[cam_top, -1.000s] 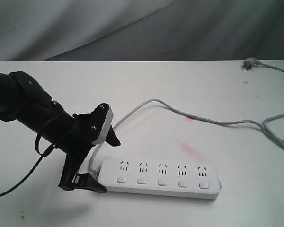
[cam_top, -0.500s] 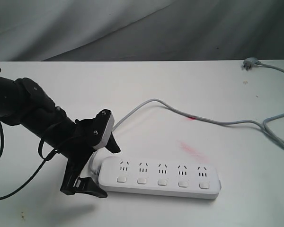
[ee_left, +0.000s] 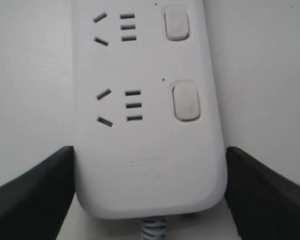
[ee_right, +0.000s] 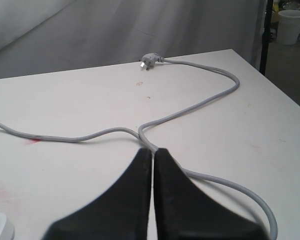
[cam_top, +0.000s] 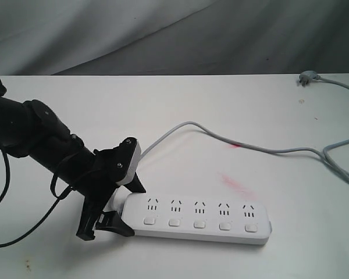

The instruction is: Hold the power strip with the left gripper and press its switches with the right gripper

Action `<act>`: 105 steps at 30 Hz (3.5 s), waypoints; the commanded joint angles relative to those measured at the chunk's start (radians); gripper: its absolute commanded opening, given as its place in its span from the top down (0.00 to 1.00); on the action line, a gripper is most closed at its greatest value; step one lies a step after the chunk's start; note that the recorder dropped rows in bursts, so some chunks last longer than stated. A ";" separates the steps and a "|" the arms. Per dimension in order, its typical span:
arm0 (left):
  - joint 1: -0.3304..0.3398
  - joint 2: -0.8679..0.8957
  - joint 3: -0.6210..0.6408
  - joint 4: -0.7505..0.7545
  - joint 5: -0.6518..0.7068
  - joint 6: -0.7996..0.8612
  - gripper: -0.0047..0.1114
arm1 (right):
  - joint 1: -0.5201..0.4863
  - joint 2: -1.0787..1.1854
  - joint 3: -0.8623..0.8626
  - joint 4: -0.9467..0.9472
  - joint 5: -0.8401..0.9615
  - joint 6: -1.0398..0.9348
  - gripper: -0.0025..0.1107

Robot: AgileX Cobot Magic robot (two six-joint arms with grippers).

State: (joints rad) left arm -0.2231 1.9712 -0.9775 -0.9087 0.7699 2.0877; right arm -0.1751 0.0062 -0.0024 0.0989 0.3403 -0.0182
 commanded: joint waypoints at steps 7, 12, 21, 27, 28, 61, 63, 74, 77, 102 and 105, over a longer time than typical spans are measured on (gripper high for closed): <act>-0.005 0.000 -0.005 -0.008 -0.038 0.006 0.96 | 0.005 -0.006 0.002 -0.003 -0.007 0.001 0.96; -0.005 0.000 -0.005 -0.008 -0.038 0.006 0.96 | 0.005 -0.006 0.002 -0.003 -0.007 0.001 0.96; -0.005 0.000 -0.005 -0.008 -0.038 0.006 0.96 | 0.007 -0.006 0.002 -0.072 -0.041 -0.054 0.96; -0.005 0.000 -0.005 -0.008 -0.038 0.006 0.96 | 0.007 -0.006 0.002 0.031 -0.454 0.000 0.96; -0.005 0.000 -0.005 -0.008 -0.038 0.006 0.96 | 0.007 -0.006 0.002 0.051 -0.537 0.000 0.96; -0.005 0.000 -0.005 -0.008 -0.036 0.006 0.96 | 0.120 1.171 -1.061 0.256 0.112 -0.447 0.98; -0.005 0.000 -0.005 -0.008 -0.036 0.006 0.96 | 0.144 1.253 -1.126 0.299 0.208 -0.524 0.98; -0.005 0.000 -0.005 -0.008 -0.036 0.006 0.96 | 0.331 1.689 -1.239 0.812 0.658 -1.363 0.98; -0.005 0.000 -0.005 -0.008 -0.036 0.006 0.96 | 0.409 1.747 -1.239 0.801 0.655 -1.355 0.94; -0.005 0.000 -0.005 -0.008 -0.036 0.006 0.96 | 0.604 1.870 -1.239 0.869 0.524 -1.429 0.33; -0.005 0.000 -0.005 -0.008 -0.036 0.006 0.96 | 0.617 1.875 -1.239 0.879 0.508 -1.480 0.33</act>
State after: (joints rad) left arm -0.2231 1.9712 -0.9775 -0.9134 0.7586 2.0894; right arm 0.4296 1.8784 -1.2367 0.9596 0.8489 -1.4438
